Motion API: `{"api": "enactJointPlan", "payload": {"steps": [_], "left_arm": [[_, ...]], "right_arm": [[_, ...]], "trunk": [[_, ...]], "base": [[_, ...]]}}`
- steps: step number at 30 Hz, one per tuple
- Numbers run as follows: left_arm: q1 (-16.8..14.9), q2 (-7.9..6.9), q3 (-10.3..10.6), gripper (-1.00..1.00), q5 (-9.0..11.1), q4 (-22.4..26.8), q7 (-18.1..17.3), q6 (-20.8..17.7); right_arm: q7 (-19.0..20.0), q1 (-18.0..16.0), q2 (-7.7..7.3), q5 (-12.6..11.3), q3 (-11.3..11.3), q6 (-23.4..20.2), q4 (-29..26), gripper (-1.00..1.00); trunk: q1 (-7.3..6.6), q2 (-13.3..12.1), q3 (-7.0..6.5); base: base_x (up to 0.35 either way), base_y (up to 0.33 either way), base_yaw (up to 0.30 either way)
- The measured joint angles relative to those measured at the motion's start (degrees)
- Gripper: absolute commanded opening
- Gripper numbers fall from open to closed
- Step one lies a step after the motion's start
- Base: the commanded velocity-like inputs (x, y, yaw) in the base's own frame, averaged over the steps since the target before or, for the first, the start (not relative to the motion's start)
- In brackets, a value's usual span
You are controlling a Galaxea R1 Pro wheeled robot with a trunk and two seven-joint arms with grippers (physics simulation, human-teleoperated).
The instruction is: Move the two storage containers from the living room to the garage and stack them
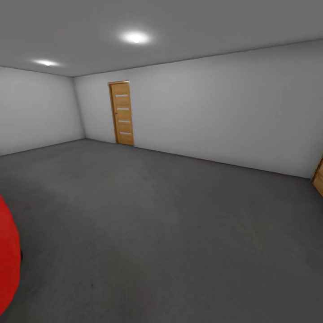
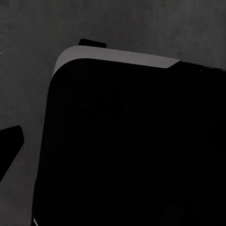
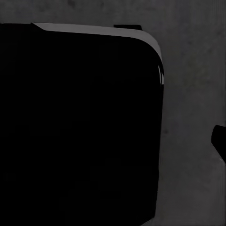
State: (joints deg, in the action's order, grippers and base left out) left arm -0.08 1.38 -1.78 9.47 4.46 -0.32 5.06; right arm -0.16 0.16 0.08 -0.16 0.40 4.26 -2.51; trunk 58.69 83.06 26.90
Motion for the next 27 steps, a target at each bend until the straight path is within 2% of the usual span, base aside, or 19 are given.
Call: {"api": "enactJointPlan", "payload": {"steps": [14,27], "left_arm": [[0.0,0.01,0.0,1.00,0.0,0.0,0.0,-0.1],[0.0,0.01,0.0,1.00,0.0,0.0,0.0,-0.1]], "right_arm": [[0.0,0.0,0.01,-0.1,-0.1,0.0,0.0,1.00],[0.0,0.0,-0.34,0.0,0.1,0.0,0.0,1.00]], "trunk": [[0.00,0.0,0.00],[0.00,0.0,0.00]], "base": [[0.324,0.000,0.271],[0.324,0.000,0.038]]}}
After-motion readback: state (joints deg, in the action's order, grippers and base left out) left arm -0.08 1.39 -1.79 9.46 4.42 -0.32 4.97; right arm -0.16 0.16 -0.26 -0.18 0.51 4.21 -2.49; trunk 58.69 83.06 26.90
